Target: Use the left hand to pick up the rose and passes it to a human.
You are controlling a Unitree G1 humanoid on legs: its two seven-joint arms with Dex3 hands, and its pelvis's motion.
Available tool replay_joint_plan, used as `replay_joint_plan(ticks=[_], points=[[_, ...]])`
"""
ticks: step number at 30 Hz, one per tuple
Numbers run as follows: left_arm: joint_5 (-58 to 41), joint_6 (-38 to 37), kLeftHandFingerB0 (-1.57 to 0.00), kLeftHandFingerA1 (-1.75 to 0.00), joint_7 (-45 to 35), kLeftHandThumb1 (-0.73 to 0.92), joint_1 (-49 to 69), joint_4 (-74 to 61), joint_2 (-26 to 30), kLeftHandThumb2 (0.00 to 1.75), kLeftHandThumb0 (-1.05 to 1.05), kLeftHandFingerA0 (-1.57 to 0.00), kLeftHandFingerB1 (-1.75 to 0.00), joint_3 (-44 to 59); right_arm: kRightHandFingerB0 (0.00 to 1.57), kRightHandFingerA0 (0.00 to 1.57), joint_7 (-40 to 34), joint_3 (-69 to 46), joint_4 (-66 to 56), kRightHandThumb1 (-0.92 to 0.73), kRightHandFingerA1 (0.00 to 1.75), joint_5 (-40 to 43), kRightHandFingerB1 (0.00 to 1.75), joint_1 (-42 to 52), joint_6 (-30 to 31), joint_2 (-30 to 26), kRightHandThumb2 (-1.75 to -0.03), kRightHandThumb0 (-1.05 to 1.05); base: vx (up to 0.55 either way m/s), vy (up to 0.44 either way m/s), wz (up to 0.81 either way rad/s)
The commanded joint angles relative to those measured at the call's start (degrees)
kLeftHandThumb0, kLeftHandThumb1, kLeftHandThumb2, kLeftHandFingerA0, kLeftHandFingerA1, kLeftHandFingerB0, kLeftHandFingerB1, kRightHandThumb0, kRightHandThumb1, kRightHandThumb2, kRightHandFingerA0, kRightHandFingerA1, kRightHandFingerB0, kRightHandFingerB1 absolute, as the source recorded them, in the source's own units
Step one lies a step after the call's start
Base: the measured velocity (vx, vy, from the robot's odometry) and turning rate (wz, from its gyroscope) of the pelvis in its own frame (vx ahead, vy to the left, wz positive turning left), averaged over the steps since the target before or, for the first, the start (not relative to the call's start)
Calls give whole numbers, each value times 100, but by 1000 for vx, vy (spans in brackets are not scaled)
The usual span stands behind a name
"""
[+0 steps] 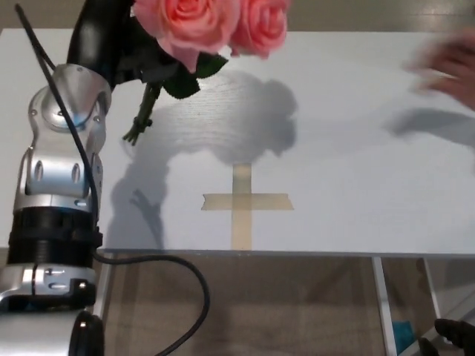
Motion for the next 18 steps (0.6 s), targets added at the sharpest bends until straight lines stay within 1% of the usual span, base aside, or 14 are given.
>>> replay_joint_plan(ticks=[1, 2, 6, 7, 9, 18], points=[[-915, 863, -77, -145, -210, 85, -173, -319, -177, 69, -21, -93, -98, 270, 47, 60, 25, -37, 36, -78, 45, 34, 34, 60, 43, -36, -64, -52, 0, 0, 0], [-956, 934, -77, -147, -207, 84, -141, -405, -201, 68, -21, -91, -101, 286, 47, 60, 12, -29, 33, -78, 45, 26, 34, 54, 65, -31, -64, -53, 0, 0, 0], [-1023, 1030, -76, -148, -205, 84, -97, -438, -184, 68, -20, -89, -102, 272, 47, 60, 11, -32, 28, -78, 45, 26, 34, 41, 73, -27, -64, -53, 0, 0, 0], [-1035, 1017, -76, -145, -208, 86, -81, -426, -182, 65, -20, -91, -102, 263, 47, 60, 15, -31, 25, -78, 45, 25, 34, 42, 66, -32, -64, -53, 0, 0, 0], [-1056, 992, -76, -148, -212, 84, -74, -369, -159, 68, -20, -89, -102, 242, 47, 60, 23, -26, 26, -78, 45, 19, 34, 44, 56, -36, -64, -53, 0, 0, 0], [-1128, 968, -78, -145, -152, 84, -8, -342, -112, 68, -20, -92, -96, 146, 46, 60, -5, -8, 24, -78, 46, 6, 34, 8, 65, -33, -65, -53, 0, 0, 0]])
